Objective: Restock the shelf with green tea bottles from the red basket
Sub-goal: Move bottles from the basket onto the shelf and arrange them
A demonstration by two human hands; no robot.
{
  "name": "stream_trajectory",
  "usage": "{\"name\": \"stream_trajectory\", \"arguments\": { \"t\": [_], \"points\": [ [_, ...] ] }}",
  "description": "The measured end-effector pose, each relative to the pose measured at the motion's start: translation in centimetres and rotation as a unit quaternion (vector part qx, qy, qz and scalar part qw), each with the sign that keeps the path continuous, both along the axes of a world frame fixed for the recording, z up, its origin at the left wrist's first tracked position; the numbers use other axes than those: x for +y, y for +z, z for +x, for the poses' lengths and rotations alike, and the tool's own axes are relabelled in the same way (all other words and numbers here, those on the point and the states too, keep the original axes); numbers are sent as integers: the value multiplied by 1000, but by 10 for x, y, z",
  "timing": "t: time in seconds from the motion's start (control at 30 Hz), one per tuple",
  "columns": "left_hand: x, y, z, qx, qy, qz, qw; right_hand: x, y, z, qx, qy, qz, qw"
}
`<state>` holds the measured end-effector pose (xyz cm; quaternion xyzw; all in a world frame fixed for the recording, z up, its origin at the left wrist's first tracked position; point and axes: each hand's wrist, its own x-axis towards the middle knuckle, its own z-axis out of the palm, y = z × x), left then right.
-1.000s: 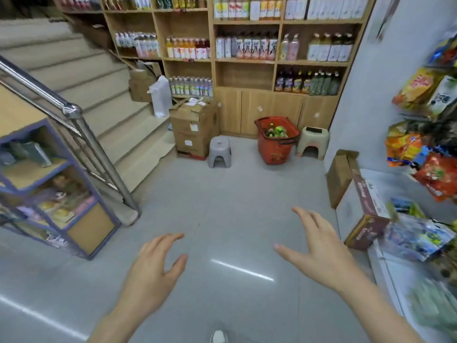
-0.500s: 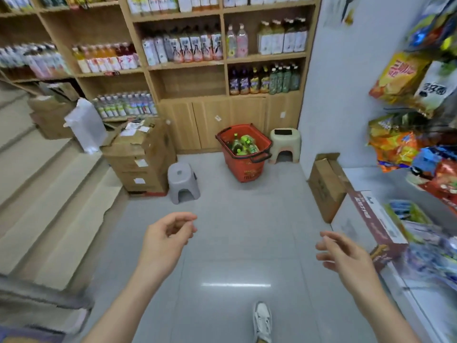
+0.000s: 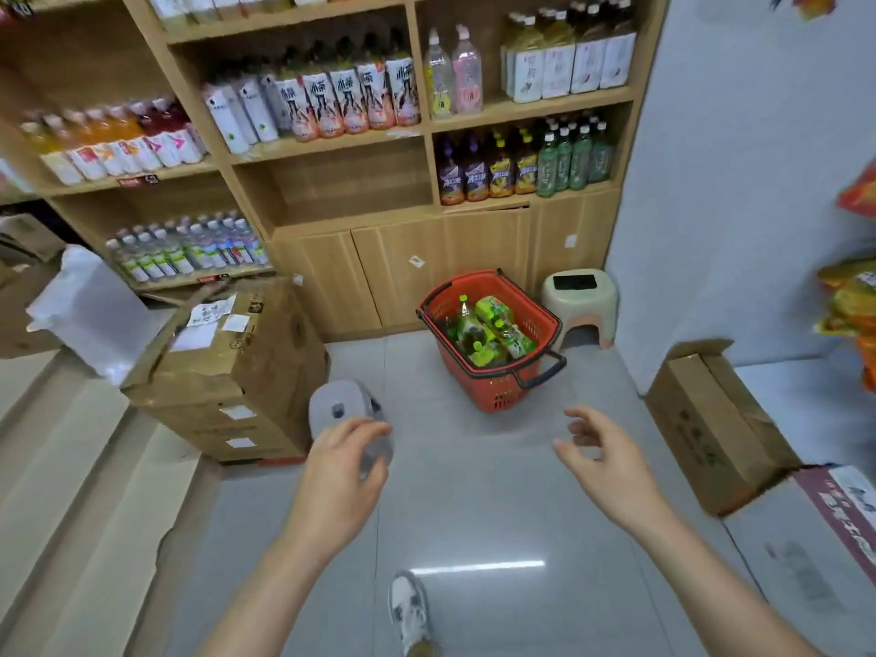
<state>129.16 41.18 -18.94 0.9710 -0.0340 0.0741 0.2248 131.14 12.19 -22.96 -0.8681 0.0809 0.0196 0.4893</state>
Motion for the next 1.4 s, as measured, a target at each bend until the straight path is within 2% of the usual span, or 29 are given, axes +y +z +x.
{"name": "stream_trajectory", "arguments": {
  "t": [0.17, 0.33, 0.5, 0.63, 0.7, 0.8, 0.93, 1.07, 1.17, 1.3, 1.4],
  "points": [
    [75, -39, 171, 52, -39, -3, 998, 79, -39, 139, 41, -15, -43, 998],
    [111, -47, 335, 77, -112, 23, 990, 128, -50, 257, 74, -29, -84, 993],
    [92, -61, 499, 76, -215, 49, 973, 139, -74, 360, 82, -79, -116, 987],
    [50, -87, 611, 60, -286, 77, 953, 132, -114, 447, 81, -142, -85, 983],
    [29, -109, 658, 58, -346, 97, 931, 126, -135, 489, 103, -173, -66, 977],
    [2, -148, 715, 100, -429, 124, 889, 119, -168, 540, 156, -231, -27, 960],
    [-32, -199, 775, 202, -446, 109, 865, 105, -207, 591, 206, -304, 14, 930],
    [-60, -265, 832, 262, -470, 90, 838, 101, -260, 634, 223, -376, 29, 899],
    [-77, -314, 860, 256, -487, 79, 831, 101, -291, 656, 211, -413, 7, 886],
    [-94, -434, 899, 252, -530, 87, 805, 112, -384, 695, 161, -448, -24, 879],
    [-96, -516, 910, 220, -556, 88, 797, 118, -462, 717, 157, -441, -58, 882]
  ]
}}
